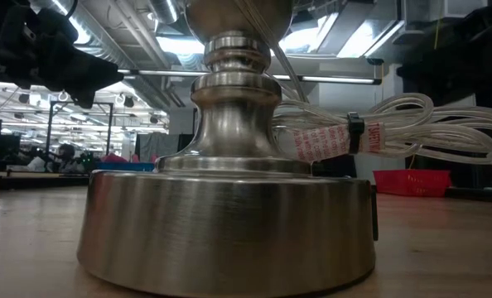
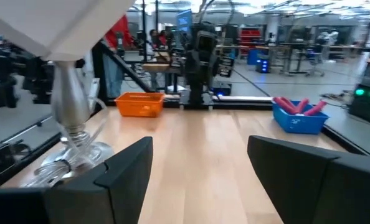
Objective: Pick & Place School Supplies
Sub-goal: Return to Home Position
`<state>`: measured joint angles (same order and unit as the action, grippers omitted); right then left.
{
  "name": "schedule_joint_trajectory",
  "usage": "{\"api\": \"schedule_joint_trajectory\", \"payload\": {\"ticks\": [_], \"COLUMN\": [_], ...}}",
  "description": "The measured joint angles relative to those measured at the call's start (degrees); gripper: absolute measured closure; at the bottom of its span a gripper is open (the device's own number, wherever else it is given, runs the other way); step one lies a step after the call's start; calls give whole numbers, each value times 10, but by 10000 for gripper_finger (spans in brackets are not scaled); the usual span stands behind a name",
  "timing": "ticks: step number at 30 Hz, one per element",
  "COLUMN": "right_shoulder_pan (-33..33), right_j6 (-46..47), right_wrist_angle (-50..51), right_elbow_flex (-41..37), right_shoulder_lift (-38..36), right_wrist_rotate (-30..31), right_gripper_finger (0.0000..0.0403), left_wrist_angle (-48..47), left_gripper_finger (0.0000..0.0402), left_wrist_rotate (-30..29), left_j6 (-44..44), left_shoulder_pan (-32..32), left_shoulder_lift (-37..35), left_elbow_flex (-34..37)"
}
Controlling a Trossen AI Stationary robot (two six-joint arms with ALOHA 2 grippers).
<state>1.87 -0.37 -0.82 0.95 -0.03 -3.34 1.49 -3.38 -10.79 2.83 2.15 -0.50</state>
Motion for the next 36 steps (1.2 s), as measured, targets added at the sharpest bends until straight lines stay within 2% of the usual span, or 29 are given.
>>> {"api": "schedule_joint_trajectory", "payload": {"ticks": [4, 12, 36], "right_shoulder_pan": [5, 5, 5], "right_j6": [-1, 42, 44], "right_wrist_angle": [2, 2, 2], "right_elbow_flex": [0, 0, 0], "right_shoulder_lift": [0, 0, 0], "right_wrist_rotate": [33, 33, 33], "right_gripper_finger": [135, 135, 135], "left_wrist_angle": [0, 0, 0], "left_gripper_finger": [299, 300, 301], "left_wrist_rotate": [0, 0, 0], "left_j6": [0, 0, 0], "left_shoulder_pan": [0, 0, 0], "left_shoulder_lift": [0, 0, 0], "left_elbow_flex": [0, 0, 0]}}
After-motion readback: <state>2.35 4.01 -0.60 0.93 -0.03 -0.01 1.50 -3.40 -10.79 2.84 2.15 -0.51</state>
